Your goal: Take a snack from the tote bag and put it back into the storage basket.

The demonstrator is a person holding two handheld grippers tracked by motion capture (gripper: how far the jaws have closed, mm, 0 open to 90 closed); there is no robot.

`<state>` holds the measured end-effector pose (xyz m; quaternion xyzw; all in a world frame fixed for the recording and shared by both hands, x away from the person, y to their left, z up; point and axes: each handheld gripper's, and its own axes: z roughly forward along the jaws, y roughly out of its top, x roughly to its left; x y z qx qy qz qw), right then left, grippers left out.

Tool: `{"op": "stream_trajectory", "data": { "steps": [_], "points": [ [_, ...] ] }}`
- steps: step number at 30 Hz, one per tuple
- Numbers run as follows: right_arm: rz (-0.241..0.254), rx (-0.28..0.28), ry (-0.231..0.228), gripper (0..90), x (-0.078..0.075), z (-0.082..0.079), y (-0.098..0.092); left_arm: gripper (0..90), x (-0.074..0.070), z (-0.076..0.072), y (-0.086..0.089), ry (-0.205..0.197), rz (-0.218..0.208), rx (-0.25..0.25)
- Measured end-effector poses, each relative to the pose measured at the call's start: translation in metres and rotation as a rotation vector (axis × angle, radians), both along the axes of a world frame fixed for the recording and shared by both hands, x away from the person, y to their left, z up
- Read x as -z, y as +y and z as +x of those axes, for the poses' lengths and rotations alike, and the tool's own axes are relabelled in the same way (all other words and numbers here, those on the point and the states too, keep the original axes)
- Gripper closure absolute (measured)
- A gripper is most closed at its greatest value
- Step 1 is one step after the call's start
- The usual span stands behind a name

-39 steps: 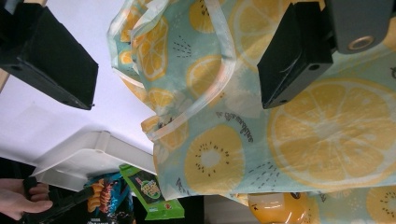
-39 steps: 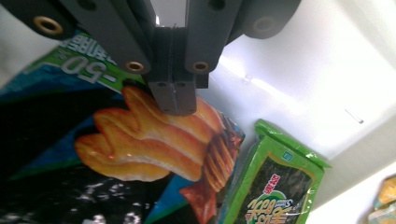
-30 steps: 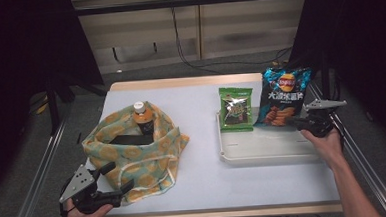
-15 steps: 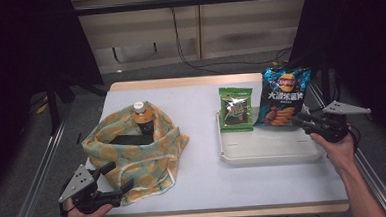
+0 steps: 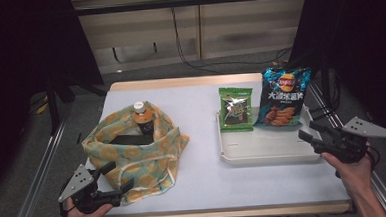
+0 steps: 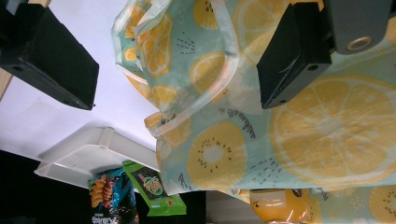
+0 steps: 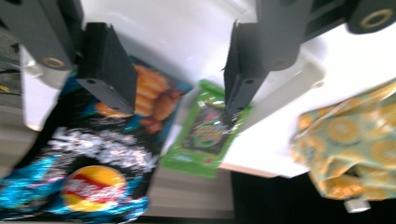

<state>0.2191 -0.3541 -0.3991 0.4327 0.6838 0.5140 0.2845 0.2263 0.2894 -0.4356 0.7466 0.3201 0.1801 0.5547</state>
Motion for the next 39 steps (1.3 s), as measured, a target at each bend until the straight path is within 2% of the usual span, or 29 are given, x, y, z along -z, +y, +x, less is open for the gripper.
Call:
{"op": "stream_trajectory", "data": {
  "steps": [2, 3, 4, 5, 8, 9, 11, 14, 21, 26, 28, 29, 30, 31, 34, 39],
  "points": [
    [0.003, -0.008, -0.003, 42.0, 0.000, -0.006, 0.007, 12.8, 0.000, 0.001, 0.000, 0.001, -0.007, 0.010],
    [0.000, -0.028, -0.007, 40.8, 0.000, -0.013, 0.016, 12.9, -0.001, 0.000, -0.001, 0.003, 0.000, -0.001],
    [0.000, -0.028, -0.007, 40.8, 0.000, -0.013, 0.016, 12.9, -0.001, 0.000, -0.001, 0.006, -0.001, -0.001],
    [0.002, -0.034, -0.004, 39.2, 0.000, -0.016, 0.025, 13.3, -0.001, 0.001, 0.000, 0.008, -0.006, 0.003],
    [0.008, -0.058, -0.009, 37.8, -0.001, -0.017, 0.040, 15.5, -0.002, 0.001, 0.000, 0.007, -0.011, -0.001],
    [0.005, -0.081, -0.008, 37.4, -0.001, -0.017, 0.047, 16.2, -0.004, 0.001, -0.001, 0.005, -0.021, 0.001],
    [0.002, -0.091, -0.009, 37.0, -0.001, -0.016, 0.051, 17.8, -0.005, 0.002, -0.002, 0.006, -0.019, 0.009],
    [0.009, -0.130, -0.011, 37.0, -0.001, -0.009, 0.071, 20.3, -0.009, 0.004, -0.006, -0.002, -0.014, 0.017],
    [-0.009, -0.252, -0.017, 47.5, 0.001, 0.015, 0.116, 26.7, -0.020, 0.015, -0.015, -0.018, 0.017, 0.043],
    [0.005, -0.322, 0.008, 53.0, 0.005, 0.034, 0.144, 26.8, -0.028, 0.029, -0.023, -0.020, 0.019, 0.045],
    [0.008, -0.364, 0.027, 55.6, 0.008, 0.041, 0.157, 26.8, -0.031, 0.035, -0.028, -0.019, 0.023, 0.063],
    [0.011, -0.380, 0.032, 55.8, 0.008, 0.044, 0.162, 26.8, -0.032, 0.037, -0.029, -0.017, 0.032, 0.063],
    [0.005, -0.391, 0.038, 56.4, 0.009, 0.047, 0.167, 26.8, -0.032, 0.040, -0.030, -0.022, 0.021, 0.074],
    [0.003, -0.402, 0.040, 56.8, 0.009, 0.049, 0.171, 26.8, -0.033, 0.042, -0.030, -0.021, 0.036, 0.062],
    [0.005, -0.430, 0.046, 57.8, 0.009, 0.056, 0.183, 26.8, -0.036, 0.048, -0.032, -0.014, 0.008, 0.066],
    [0.006, -0.476, 0.055, 58.8, 0.010, 0.064, 0.202, 25.7, -0.044, 0.054, -0.037, -0.047, 0.036, 0.070]
  ]
}}
